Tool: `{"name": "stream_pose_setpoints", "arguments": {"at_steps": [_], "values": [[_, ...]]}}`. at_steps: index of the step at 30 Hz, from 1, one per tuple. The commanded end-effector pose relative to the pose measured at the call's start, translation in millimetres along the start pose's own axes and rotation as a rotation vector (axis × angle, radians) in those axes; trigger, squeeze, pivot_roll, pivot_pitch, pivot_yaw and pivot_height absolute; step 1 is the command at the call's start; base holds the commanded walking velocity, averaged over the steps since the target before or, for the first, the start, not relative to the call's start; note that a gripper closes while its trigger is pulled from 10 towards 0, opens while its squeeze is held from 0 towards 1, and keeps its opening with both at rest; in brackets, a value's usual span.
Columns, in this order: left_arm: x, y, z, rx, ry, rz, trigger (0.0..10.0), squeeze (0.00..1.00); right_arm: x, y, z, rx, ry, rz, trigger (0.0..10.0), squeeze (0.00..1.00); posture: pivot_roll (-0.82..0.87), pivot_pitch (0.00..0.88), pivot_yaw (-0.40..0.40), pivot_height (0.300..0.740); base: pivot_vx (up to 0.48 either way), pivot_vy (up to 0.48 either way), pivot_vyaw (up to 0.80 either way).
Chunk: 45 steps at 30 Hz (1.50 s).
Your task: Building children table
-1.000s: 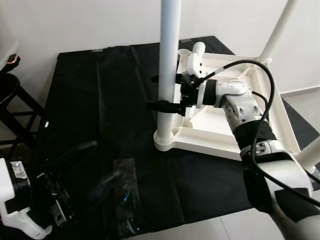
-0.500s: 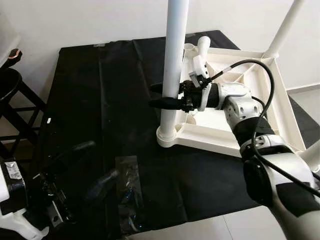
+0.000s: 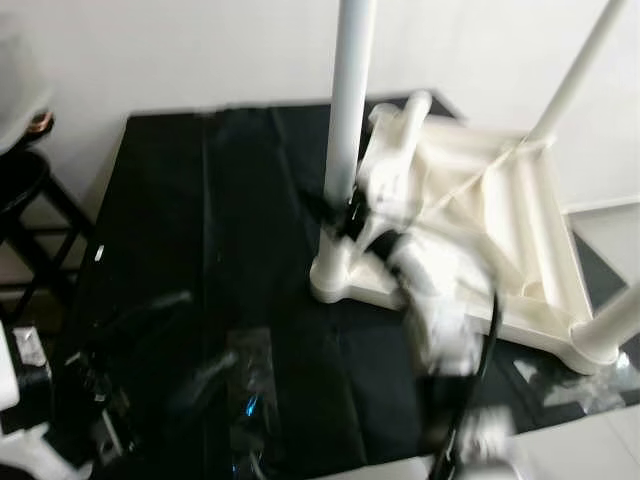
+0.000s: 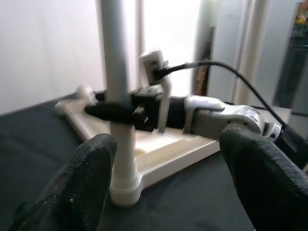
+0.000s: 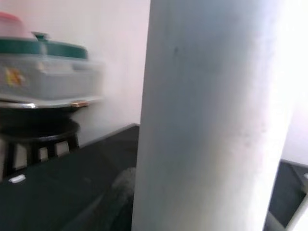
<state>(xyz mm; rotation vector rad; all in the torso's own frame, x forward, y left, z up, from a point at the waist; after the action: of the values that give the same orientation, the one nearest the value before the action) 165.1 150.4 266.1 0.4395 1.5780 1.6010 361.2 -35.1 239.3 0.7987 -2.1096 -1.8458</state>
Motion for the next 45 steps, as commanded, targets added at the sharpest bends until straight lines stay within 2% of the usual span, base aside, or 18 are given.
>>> {"name": "stream_pose_setpoints", "arguments": {"at_steps": [1,8,9,11,12,13,14,16,19,20,22,23,24,29,34,38,44,45], "values": [[-0.1,-6,-0.3,0.013,-0.013,0.024,10.0,0.00,-1.6,-34,17.7,-0.065,-0.039,0.136,0.0,0.00,0.12,0.150,0.004,0.740,0.000,0.000,0.00],[-1.7,-4,5.2,-0.008,-0.009,0.008,10.0,0.00,-16.7,-18,23.8,-0.099,-0.027,0.111,0.0,0.00,0.10,0.132,-0.005,0.740,0.000,0.000,0.00],[-1.8,-6,4.9,-0.005,-0.007,0.006,10.0,0.00,-18.7,-14,24.3,-0.102,-0.006,0.113,10.0,0.00,0.09,0.131,-0.005,0.740,0.000,0.000,0.00],[-1.8,-7,4.2,-0.002,-0.006,0.006,10.0,0.00,-17.0,-12,25.2,-0.104,-0.005,0.123,10.0,0.00,0.09,0.131,-0.005,0.740,0.000,0.000,0.00],[-2.4,-7,3.5,0.002,-0.006,0.004,10.0,0.00,-16.7,-6,23.4,-0.097,0.026,0.120,10.0,0.52,0.09,0.134,-0.006,0.740,0.000,0.000,0.00],[-2.4,-7,3.5,0.002,-0.006,0.004,10.0,0.00,-16.7,-6,23.4,-0.097,0.026,0.120,10.0,0.52,0.09,0.134,-0.006,0.740,0.000,0.000,0.00],[-3.0,-8,3.5,0.004,-0.008,0.002,10.0,0.00,-16.3,4,24.3,-0.116,0.091,0.099,10.0,1.00,0.09,0.136,-0.008,0.740,0.000,0.000,0.00],[-3.5,-8,3.6,0.004,-0.010,0.001,10.0,0.00,-15.5,11,25.2,-0.130,0.136,0.083,10.0,1.00,0.09,0.136,-0.008,0.740,0.000,0.000,0.00],[-3.4,-8,3.4,0.003,-0.012,0.001,10.0,0.00,-17.6,48,25.0,-0.164,0.367,-0.056,10.0,1.00,0.09,0.144,-0.009,0.740,0.000,0.000,0.00],[-3.3,-8,2.4,0.006,-0.012,0.002,10.0,0.00,-12.6,56,24.9,-0.124,0.487,-0.100,10.0,0.99,0.10,0.147,-0.011,0.740,0.000,0.000,0.00],[-3.3,-8,2.4,0.006,-0.012,0.002,10.0,0.00,-12.6,56,24.9,-0.124,0.487,-0.100,10.0,0.99,0.10,0.147,-0.011,0.740,0.000,0.000,0.00],[-3.3,-8,1.8,0.007,-0.012,0.003,10.0,0.00,-8.1,60,24.7,-0.091,0.562,-0.119,10.0,0.73,0.10,0.147,-0.011,0.740,0.000,0.000,0.00],[-2.4,-8,-0.3,0.012,-0.011,0.006,10.0,0.00,2.4,48,18.9,-0.037,0.730,-0.082,10.0,0.00,0.11,0.159,-0.014,0.740,0.000,0.000,0.00],[-0.1,-7,-2.6,0.015,-0.007,0.015,10.0,0.00,6.2,40,5.7,-0.001,0.849,-0.044,10.0,0.00,0.13,0.169,-0.010,0.740,0.000,0.000,0.00],[1.3,-6,-4.0,0.017,-0.004,0.021,10.0,0.00,5.2,42,-1.5,-0.008,0.899,-0.034,10.0,0.00,0.14,0.174,-0.010,0.740,0.000,0.000,0.00],[3.7,-5,-6.0,0.019,-0.003,0.036,10.0,0.00,1.3,37,-22.9,-0.010,0.951,0.031,10.0,0.00,0.15,0.184,-0.007,0.740,0.000,0.000,0.00],[4.5,-4,-6.9,0.021,-0.003,0.040,10.0,0.00,4.9,28,-31.8,-0.026,0.988,0.068,10.0,0.00,0.16,0.192,-0.003,0.740,0.000,0.000,0.00],[4.7,-4,-7.1,0.021,-0.002,0.041,10.0,0.00,5.9,24,-33.4,-0.025,0.993,0.078,0.0,0.00,0.16,0.192,-0.003,0.740,0.000,0.000,0.00]]}}
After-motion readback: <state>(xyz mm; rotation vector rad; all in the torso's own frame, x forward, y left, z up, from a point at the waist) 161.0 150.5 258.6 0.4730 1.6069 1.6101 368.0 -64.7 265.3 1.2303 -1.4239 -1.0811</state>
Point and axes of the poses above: a point about 5 cm out from each wrist's last joint towards the gripper, its own x axis pointing back from the gripper into the wrist, its own y axis along the axis of the wrist's last joint, z = x × y, the point moved 5 cm from there along -x, pointing out of the wrist towards the gripper, and after that the axes turned 1 degree about -x, right-handed, at the moved point
